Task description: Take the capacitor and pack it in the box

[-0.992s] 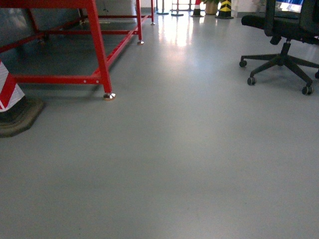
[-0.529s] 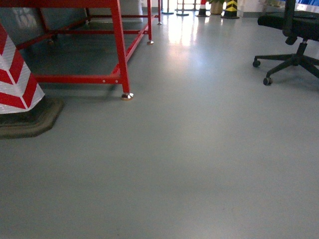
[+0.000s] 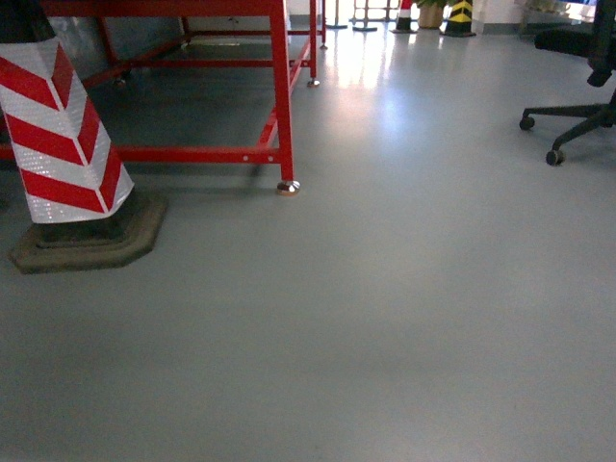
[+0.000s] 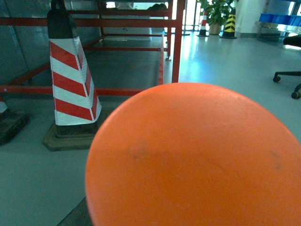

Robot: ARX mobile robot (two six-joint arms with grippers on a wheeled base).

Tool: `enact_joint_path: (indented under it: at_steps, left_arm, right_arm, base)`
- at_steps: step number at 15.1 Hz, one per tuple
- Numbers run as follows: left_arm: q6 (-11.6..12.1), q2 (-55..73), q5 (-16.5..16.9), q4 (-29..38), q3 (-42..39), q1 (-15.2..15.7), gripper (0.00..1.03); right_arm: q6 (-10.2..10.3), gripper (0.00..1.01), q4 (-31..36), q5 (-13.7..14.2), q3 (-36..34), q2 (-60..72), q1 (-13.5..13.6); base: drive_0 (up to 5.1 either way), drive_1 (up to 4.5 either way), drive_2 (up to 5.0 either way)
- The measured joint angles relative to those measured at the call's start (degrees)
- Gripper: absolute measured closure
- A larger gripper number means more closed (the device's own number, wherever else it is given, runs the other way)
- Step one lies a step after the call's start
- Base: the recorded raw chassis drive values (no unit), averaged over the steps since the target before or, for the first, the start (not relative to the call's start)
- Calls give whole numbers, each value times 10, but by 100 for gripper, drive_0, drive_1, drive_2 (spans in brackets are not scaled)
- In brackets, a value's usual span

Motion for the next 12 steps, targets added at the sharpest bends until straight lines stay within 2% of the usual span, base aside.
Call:
enact_joint_path:
  at_steps: [12]
  left_arm:
    - [1, 0, 0, -1, 0, 0, 59]
  right_arm:
    - [0, 3, -1, 0, 0, 0, 0]
  base:
    - [-505, 241, 241]
